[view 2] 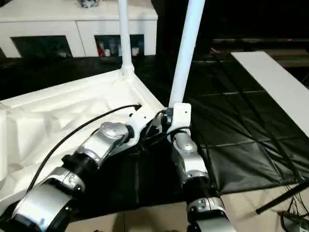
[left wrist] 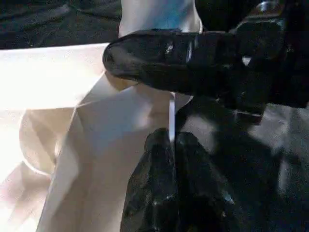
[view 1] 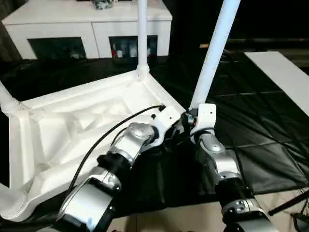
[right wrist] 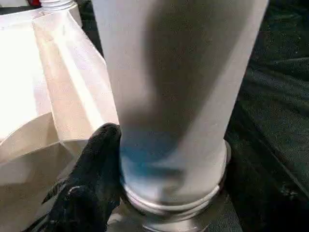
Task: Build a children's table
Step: Rotate leg to tighten
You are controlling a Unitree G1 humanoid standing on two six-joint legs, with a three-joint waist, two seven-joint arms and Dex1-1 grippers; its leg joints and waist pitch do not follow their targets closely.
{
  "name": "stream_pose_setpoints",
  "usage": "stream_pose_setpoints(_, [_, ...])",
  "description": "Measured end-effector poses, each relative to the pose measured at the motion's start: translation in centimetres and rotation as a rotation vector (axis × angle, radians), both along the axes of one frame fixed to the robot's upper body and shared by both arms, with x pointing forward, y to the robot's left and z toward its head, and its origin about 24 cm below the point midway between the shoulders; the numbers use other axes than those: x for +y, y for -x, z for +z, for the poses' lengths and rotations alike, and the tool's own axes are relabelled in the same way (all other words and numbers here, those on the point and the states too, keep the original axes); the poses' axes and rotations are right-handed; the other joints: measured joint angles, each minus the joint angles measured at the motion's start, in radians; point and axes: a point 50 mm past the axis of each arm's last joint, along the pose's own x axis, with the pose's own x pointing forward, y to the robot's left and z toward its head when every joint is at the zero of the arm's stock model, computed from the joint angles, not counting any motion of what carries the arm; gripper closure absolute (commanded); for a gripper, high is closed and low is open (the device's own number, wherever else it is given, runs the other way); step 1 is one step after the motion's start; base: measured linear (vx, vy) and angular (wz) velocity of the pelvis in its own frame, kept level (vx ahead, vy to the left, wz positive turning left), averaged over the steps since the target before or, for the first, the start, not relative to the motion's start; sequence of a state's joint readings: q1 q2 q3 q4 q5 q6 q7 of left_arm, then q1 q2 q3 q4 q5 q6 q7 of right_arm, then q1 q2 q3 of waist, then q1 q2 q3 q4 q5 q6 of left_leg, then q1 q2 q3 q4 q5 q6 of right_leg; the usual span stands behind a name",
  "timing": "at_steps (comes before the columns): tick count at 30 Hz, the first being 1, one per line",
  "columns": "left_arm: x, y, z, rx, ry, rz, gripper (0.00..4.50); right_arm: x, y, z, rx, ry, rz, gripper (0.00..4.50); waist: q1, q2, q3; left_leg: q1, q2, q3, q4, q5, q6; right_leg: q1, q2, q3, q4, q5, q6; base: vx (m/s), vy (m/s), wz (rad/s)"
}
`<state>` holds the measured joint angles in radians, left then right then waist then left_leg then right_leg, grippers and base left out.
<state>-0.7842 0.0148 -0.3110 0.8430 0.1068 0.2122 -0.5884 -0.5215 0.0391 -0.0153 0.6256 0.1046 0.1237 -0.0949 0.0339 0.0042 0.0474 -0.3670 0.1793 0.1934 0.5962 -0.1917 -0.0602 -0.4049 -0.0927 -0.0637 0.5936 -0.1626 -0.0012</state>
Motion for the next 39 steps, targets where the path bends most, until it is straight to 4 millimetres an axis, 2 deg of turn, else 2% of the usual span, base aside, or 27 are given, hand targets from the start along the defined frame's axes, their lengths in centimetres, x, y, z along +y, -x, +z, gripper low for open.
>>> stream_pose_setpoints(4, [0.8, -0.3, 0.1, -0.035, -0.023, 0.004, 4.5, 0.1, 0.6, 0.1, -0.03, -0.037, 0.043, 1.05, -0.004, 0.0, 0.001, -0.001, 0.0, 0.0, 0.0, 0.0, 0.0, -0.001, 0.0, 0.0, 0.0, 0.0, 0.0, 0.0, 0.0, 0.0])
stream_pose_setpoints(5, [1.2, -0.4, 0.0, -0.043, -0.028, 0.008, 4.5, 0.1, 0.9, -0.1, -0.036, -0.035, 0.056, 0.87, -0.007, 0.001, 0.001, -0.001, 0.0, 0.0, 0.0, 0.0, 0.0, -0.001, 0.0, 0.0, 0.0, 0.0, 0.0, 0.0, 0.0, 0.0])
stream_pose_setpoints(9, [2.1, -0.1, 0.0, -0.052, -0.029, -0.038, 4.5, -1.4, 1.6, 0.7, -0.084, 0.0, 0.081, 0.63, -0.003, 0.003, 0.002, 0.0, 0.001, 0.0, -0.002, 0.0, 0.0, -0.002, 0.001, 0.0, 0.001, 0.0, 0.0, 0.0, 0.0, 0.0])
stream_pose_setpoints(13, [2.9, 0.3, 0.0, -0.045, -0.028, -0.085, 4.5, -2.6, 2.3, 1.3, -0.096, 0.05, 0.186, 0.32, 0.001, 0.004, 0.002, 0.0, 0.001, 0.0, -0.003, 0.0, 0.0, -0.002, 0.001, -0.001, 0.0, 0.0, 0.0, 0.0, 0.0, 0.0])
stream_pose_setpoints(17, [5.3, 1.0, 0.2, -0.006, -0.022, -0.174, 4.5, -4.9, 4.3, 1.6, -0.041, 0.066, 0.421, 0.32, 0.003, 0.004, 0.003, 0.0, 0.001, 0.0, -0.003, 0.0, 0.0, -0.002, 0.001, -0.001, 0.0, -0.001, 0.001, 0.0, 0.0, 0.0])
stream_pose_setpoints(19, [6.0, 1.3, 0.3, 0.011, -0.026, -0.218, 4.5, -5.4, 4.8, 1.7, -0.02, 0.062, 0.479, 0.32, 0.001, 0.004, 0.003, -0.001, 0.001, 0.0, -0.003, 0.0, 0.0, -0.002, 0.001, -0.001, 0.0, -0.001, 0.001, 0.0, 0.0, 0.0])
stream_pose_setpoints(24, [7.2, 3.3, 0.4, 0.095, -0.01, -0.411, 4.5, -6.0, 6.9, 1.3, 0.072, 0.086, 0.769, 0.32, 0.004, 0.003, 0.003, -0.001, 0.002, 0.0, -0.003, 0.0, 0.0, -0.002, 0.001, -0.001, 0.0, -0.002, 0.001, 0.0, 0.0, 0.0])
stream_pose_setpoints(29, [6.6, 3.8, 0.4, 0.111, -0.014, -0.461, 4.5, -5.2, 7.3, 1.0, 0.105, 0.06, 0.858, 0.32, 0.027, 0.002, 0.004, -0.001, 0.002, 0.002, -0.002, 0.0, 0.0, -0.002, 0.0, 0.0, 0.0, -0.002, 0.0, 0.0, 0.0, 0.0])
stream_pose_setpoints(31, [6.6, 3.8, 0.4, 0.112, -0.014, -0.462, 4.5, -5.2, 7.3, 1.0, 0.106, 0.063, 0.861, 0.32, 0.027, 0.001, 0.004, -0.001, 0.002, 0.002, -0.002, 0.0, 0.0, -0.002, 0.0, 0.0, 0.0, -0.002, 0.0, 0.0, 0.0, 0.0])
stream_pose_setpoints(32, [6.6, 3.8, 0.4, 0.113, -0.014, -0.462, 4.5, -5.2, 7.3, 1.0, 0.108, 0.064, 0.863, 0.58, 0.027, 0.001, 0.004, -0.001, 0.002, 0.002, -0.002, 0.0, 0.0, -0.002, 0.0, 0.0, 0.0, -0.002, 0.0, 0.0, 0.0, 0.0])
stream_pose_setpoints(35, [6.7, 3.9, 0.4, 0.122, -0.017, -0.464, 4.5, -5.3, 7.2, 1.1, 0.111, 0.07, 0.867, 0.67, 0.027, 0.001, 0.004, -0.001, 0.002, 0.002, -0.002, 0.0, 0.0, -0.002, 0.0, 0.0, 0.0, -0.002, 0.001, 0.0, 0.0, 0.0])
stream_pose_setpoints(37, [6.7, 3.9, 0.5, 0.125, -0.019, -0.463, 4.5, -5.4, 7.2, 1.2, 0.113, 0.069, 0.876, 0.99, 0.027, 0.001, 0.004, -0.002, 0.002, 0.002, -0.002, 0.0, 0.0, -0.002, 0.0, 0.0, 0.0, -0.003, 0.001, 0.0, 0.0, 0.0])
stream_pose_setpoints(39, [6.7, 4.0, 0.5, 0.125, -0.02, -0.465, 4.5, -5.4, 7.2, 1.2, 0.113, 0.068, 0.876, 1.12, 0.027, 0.001, 0.004, -0.002, 0.002, 0.002, -0.002, 0.0, 0.0, -0.002, 0.0, 0.0, 0.0, -0.003, 0.002, 0.0, 0.0, 0.0])
